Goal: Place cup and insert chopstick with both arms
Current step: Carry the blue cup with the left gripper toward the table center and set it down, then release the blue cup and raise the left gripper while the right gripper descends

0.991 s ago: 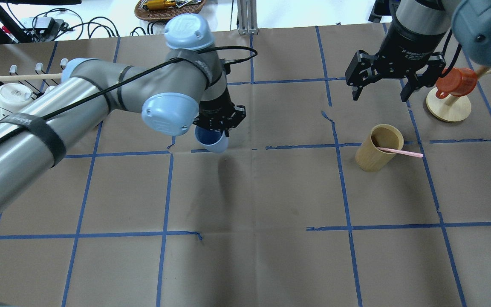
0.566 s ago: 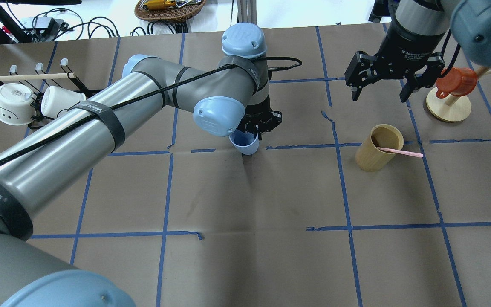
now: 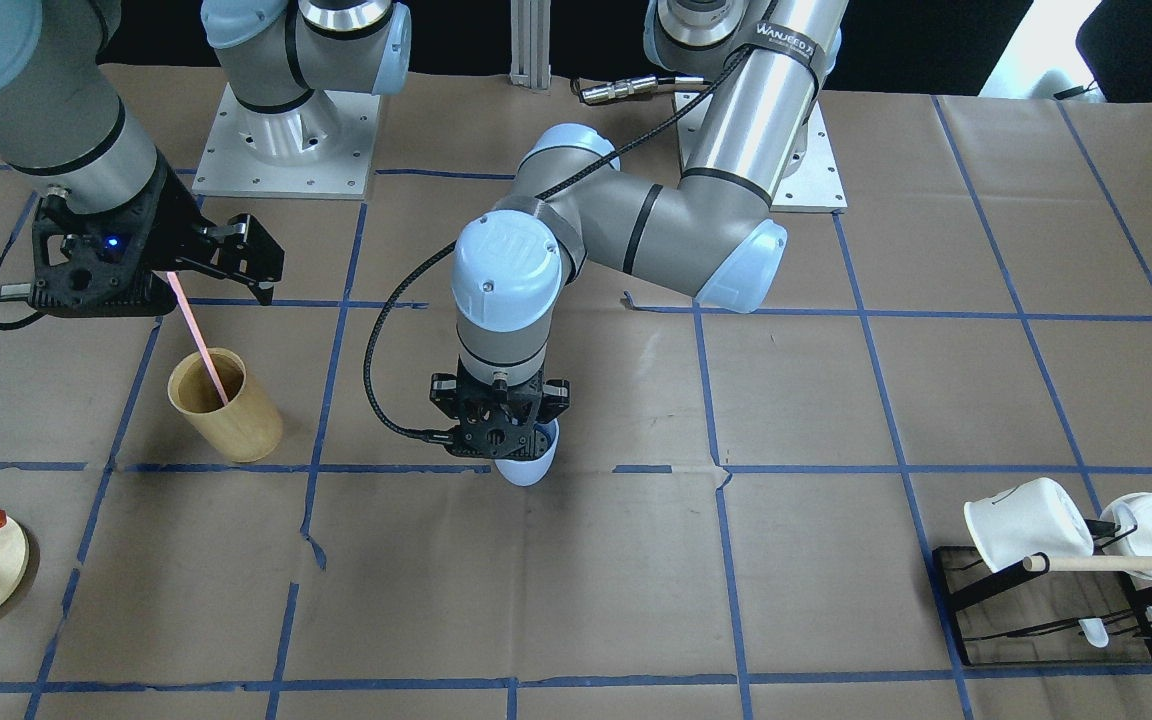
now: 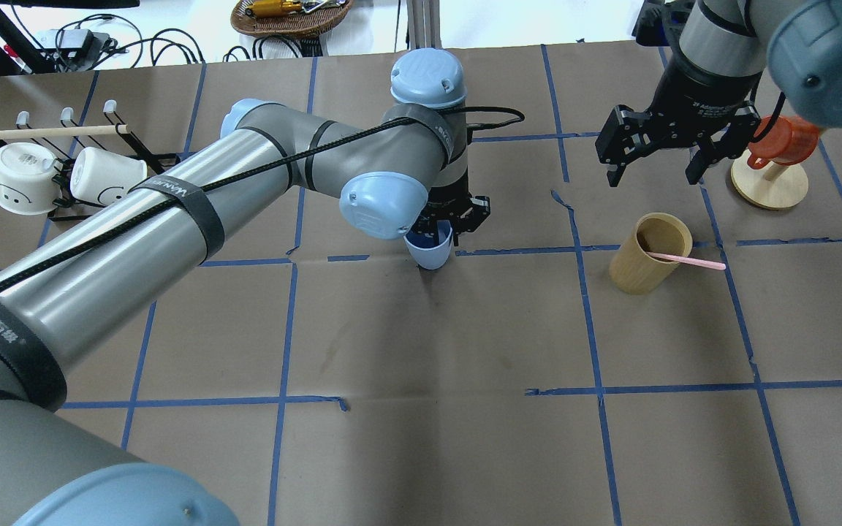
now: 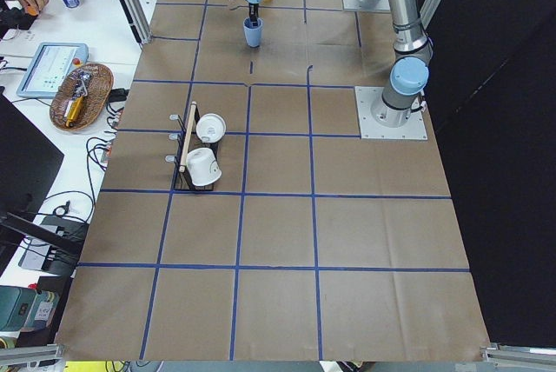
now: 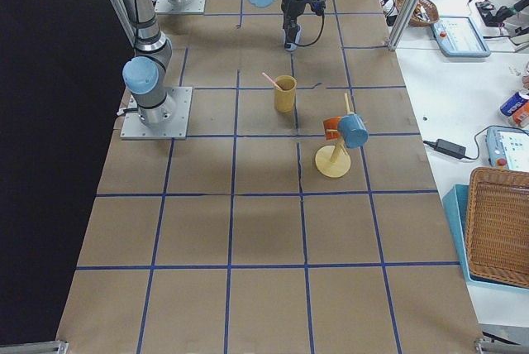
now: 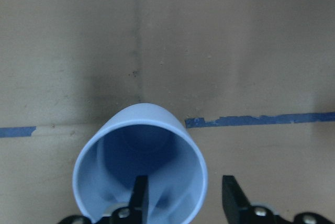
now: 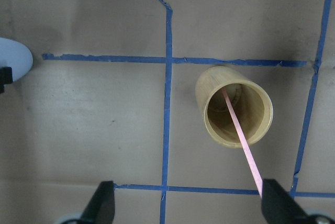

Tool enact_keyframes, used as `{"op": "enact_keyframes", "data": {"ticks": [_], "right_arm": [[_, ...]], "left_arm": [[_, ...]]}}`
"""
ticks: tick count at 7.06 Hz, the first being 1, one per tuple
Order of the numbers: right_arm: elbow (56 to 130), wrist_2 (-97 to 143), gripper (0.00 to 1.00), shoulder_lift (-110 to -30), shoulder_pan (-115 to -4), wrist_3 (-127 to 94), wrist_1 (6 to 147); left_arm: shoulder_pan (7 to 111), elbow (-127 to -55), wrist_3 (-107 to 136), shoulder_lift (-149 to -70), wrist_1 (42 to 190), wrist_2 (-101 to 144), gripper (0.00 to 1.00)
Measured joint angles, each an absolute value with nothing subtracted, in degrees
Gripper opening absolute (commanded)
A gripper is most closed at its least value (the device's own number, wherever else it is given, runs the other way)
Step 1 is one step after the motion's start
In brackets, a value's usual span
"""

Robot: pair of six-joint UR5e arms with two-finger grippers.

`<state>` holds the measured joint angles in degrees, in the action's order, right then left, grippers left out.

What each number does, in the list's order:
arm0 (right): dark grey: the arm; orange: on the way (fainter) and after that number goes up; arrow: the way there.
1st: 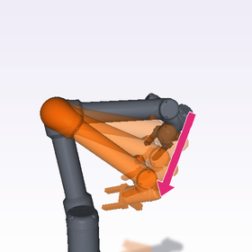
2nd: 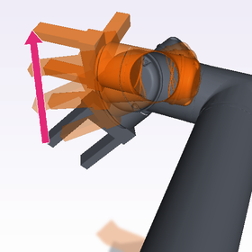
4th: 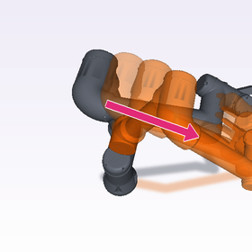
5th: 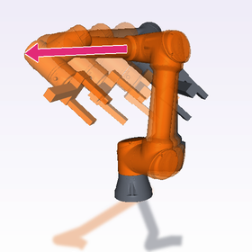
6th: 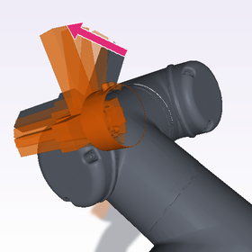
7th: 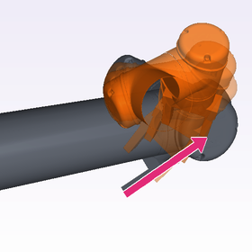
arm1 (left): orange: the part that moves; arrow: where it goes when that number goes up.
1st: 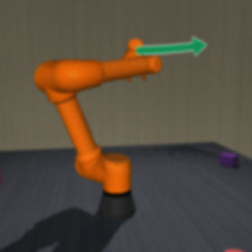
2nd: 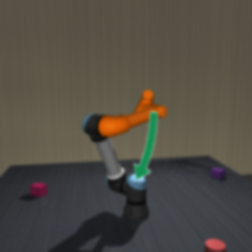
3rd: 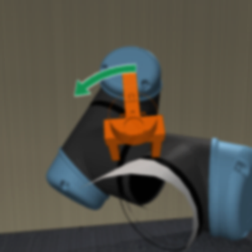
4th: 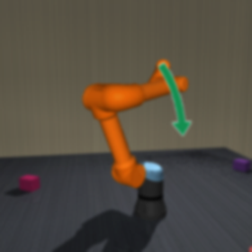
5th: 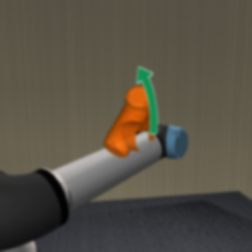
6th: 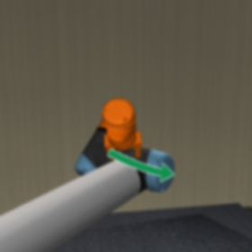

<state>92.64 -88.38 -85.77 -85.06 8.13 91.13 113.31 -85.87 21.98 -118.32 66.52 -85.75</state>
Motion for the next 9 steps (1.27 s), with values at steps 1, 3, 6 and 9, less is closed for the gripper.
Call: {"op": "enact_keyframes", "data": {"ticks": [1, 3, 6, 9], "right_arm": [[95.61, -88.48, 0.99, -85.86, -83.94, 11.98, 94.35], [102.03, -89.18, 0.99, -87.02, -82.75, 17.32, 101.64], [104.72, -89.74, 0.99, -87.93, -80.84, 23.37, 103.14], [108.6, -90.22, 0.97, -89.07, -79.36, 25.34, 102.94]], "left_arm": [[112.85, -85.38, 22.4, -115.76, 67.28, -85.58, 1.0], [108.59, -85.31, 22.37, -107.48, 74.27, -85.85, 1.0], [99.21, -85.34, 13.78, -98.24, 84.99, -86.88, 1.0], [93.87, -85.92, 8.33, -94.42, 89.21, -88.66, 1.0]]}}
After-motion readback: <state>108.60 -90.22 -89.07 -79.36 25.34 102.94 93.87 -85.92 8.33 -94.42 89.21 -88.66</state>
